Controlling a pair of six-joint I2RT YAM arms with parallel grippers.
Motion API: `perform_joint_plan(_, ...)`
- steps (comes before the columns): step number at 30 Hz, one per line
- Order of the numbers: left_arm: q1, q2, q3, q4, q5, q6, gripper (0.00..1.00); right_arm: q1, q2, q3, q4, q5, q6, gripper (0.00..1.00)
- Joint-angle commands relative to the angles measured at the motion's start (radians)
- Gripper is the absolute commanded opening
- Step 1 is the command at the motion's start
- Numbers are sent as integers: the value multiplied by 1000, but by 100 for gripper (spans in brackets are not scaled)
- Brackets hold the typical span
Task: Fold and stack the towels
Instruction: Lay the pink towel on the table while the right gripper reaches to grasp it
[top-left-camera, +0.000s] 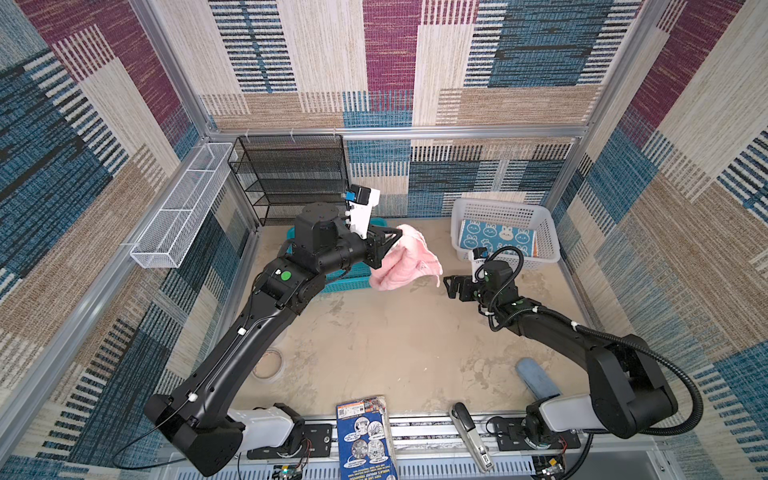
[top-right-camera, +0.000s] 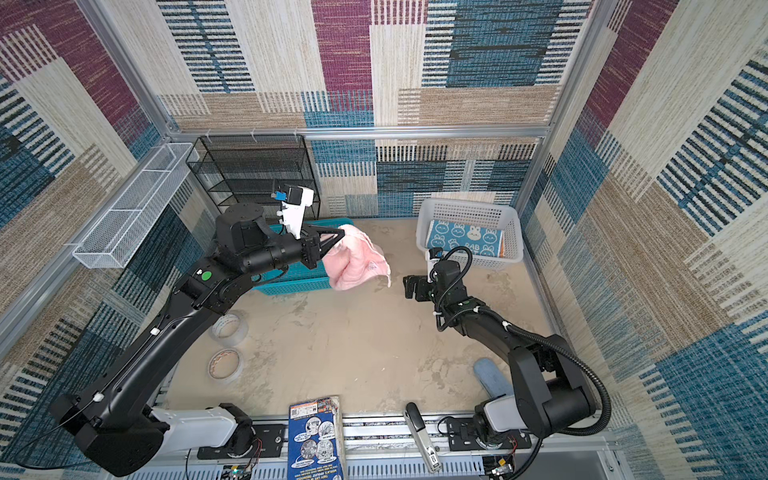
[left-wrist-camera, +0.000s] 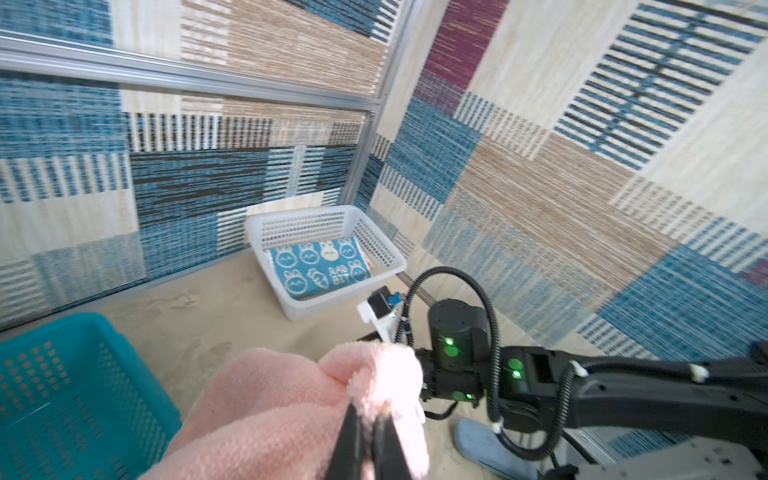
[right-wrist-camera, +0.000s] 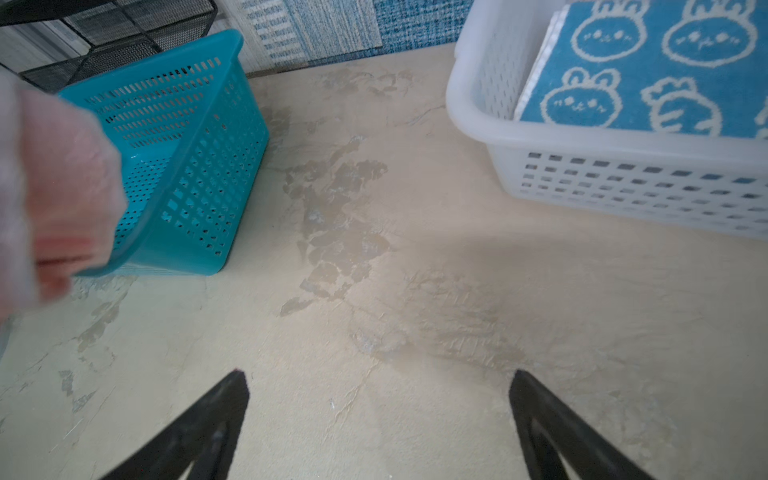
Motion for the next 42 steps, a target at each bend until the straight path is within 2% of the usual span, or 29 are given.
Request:
perform_joint_plan(1,-37,5,-12,77,101,17,0,0,-27,-2,24,118,20,100)
perform_joint_plan(6,-90,68,-78,155,111,-44,0,-1,-101,-27,-2,301,30,100)
perform_joint_plan(9,-100,109,-140,182,50,-73,0,-1,-148,-51,-4,344,16,100)
perform_joint_plan(11,-100,127,-206,206,-29,-96,0,-2,-166,-62,-15,346,5,100)
perform_joint_plan(18,-91,171,-375,228,-270,-116,0,-2,-154,-68,-45,235,-34,100)
perform_joint_plan(23,-87,197,-441,209,-385,-84,0,-2,-138,-65,-38,132,-52,99)
perform_joint_plan(28,-84,229,-472,163,-472,-84,1,-2,-129,-66,-30,21,-62,93)
perform_joint_plan(29,-83,231,-475,150,-484,-86,9,-1,-125,-64,-32,5,-63,92)
perform_joint_plan(31,-83,234,-484,124,-515,-91,43,-2,-112,-65,-37,-42,-64,90)
perform_joint_plan(32,-84,231,-486,114,-525,-89,53,-2,-107,-66,-35,-66,-65,88)
perform_joint_plan(36,-84,211,-479,63,-560,-61,82,-2,-83,-85,-8,-154,-53,85)
perform_joint_plan(37,-84,202,-471,49,-568,-51,84,-1,-79,-89,-3,-166,-48,85)
perform_joint_plan(42,-87,143,-449,35,-569,15,84,-2,-72,-113,10,-221,-46,81)
